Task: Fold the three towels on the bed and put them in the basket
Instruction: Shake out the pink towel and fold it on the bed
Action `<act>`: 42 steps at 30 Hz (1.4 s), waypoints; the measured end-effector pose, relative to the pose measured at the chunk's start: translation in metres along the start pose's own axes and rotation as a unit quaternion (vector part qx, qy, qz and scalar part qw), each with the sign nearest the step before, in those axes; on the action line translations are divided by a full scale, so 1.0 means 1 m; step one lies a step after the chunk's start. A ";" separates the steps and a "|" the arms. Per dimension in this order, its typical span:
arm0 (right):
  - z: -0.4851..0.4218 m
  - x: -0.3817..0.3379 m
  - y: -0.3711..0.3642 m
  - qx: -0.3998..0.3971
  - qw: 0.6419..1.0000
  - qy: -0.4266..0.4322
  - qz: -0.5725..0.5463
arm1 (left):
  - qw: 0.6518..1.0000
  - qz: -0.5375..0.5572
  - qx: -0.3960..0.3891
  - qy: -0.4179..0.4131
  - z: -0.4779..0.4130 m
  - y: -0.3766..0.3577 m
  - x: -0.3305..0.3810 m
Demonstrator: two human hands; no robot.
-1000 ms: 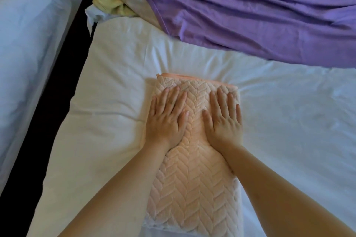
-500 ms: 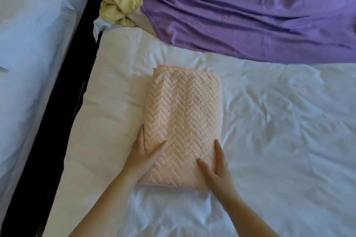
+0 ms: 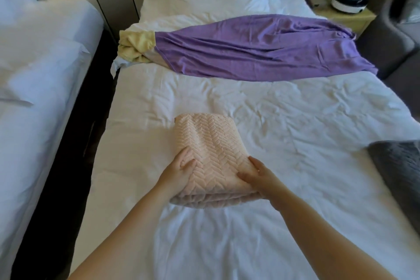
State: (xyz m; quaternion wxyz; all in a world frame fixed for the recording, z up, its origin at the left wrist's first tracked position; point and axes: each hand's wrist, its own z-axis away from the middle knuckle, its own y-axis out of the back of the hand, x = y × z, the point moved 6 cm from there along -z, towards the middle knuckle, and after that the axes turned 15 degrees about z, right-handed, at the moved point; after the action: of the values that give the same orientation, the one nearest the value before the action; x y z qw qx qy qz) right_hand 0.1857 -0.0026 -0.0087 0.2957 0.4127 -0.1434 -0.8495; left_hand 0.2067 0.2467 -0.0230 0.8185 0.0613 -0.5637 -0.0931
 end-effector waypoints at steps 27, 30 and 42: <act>0.133 0.260 0.513 0.269 0.961 0.069 0.005 | 0.962 0.062 -0.041 -0.264 0.049 -0.529 0.273; 0.125 0.315 0.535 0.250 0.965 0.076 -0.034 | 0.964 0.072 -0.050 -0.252 0.050 -0.588 0.257; 0.109 0.485 0.480 0.165 0.984 -0.013 -0.062 | 0.994 0.024 -0.107 0.002 0.081 -0.686 0.090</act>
State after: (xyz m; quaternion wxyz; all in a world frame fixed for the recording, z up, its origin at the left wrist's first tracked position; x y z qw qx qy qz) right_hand 0.0497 -0.6799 -0.0064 0.1685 0.4525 -0.2593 -0.8364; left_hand 0.1051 -0.4415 -0.0532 0.8233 -0.0400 -0.5502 -0.1336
